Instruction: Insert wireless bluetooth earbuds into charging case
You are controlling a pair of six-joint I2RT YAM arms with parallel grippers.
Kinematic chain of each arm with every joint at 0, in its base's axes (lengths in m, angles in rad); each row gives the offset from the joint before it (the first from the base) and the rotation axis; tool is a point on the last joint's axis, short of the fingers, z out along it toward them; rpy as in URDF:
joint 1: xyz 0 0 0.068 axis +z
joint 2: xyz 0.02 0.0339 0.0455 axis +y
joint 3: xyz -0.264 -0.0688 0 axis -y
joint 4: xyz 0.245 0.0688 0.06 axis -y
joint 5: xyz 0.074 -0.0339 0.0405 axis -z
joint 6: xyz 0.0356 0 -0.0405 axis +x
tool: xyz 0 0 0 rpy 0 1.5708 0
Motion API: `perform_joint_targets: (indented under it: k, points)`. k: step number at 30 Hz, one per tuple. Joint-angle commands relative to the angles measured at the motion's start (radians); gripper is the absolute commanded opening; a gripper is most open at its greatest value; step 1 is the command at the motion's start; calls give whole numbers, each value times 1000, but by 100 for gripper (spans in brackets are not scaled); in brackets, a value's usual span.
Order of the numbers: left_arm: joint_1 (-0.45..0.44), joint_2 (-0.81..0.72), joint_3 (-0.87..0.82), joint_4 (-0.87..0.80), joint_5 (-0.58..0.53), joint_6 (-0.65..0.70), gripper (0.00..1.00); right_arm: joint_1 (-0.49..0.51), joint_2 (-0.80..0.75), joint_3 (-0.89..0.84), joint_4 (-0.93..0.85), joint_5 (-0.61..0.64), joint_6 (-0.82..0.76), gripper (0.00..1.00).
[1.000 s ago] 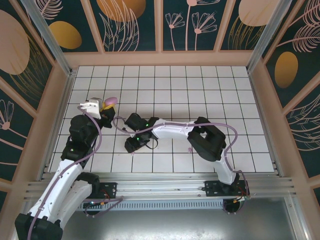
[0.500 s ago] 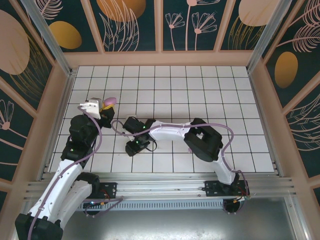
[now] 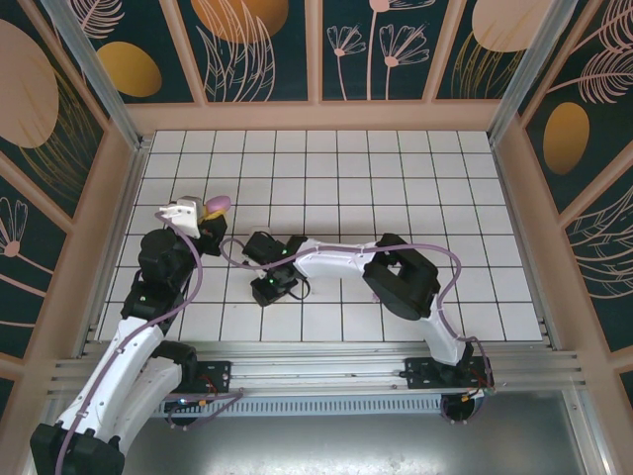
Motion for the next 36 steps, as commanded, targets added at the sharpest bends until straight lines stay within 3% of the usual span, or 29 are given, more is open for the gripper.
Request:
perform_joint_targets:
  k: [1, 11, 19, 22, 28, 36]
  points:
    - [5, 8, -1, 36, 35, 7, 9, -26, -87, -51, 9, 43, 50, 20]
    - [5, 57, -10, 123, 136, -4, 8, -115, -290, -172, 48, 55, 128, 18]
    - [4, 183, -26, 337, 409, -29, 6, -125, -509, -143, -14, 106, 149, 19]
    - [3, 263, -15, 418, 527, -38, 0, -123, -568, -120, -17, 78, 147, 20]
    - [-17, 377, 32, 516, 703, -54, 0, -125, -594, -67, -33, 41, 131, 21]
    - [-107, 389, 54, 518, 758, 30, 0, -188, -601, -72, -24, 55, 151, 21]
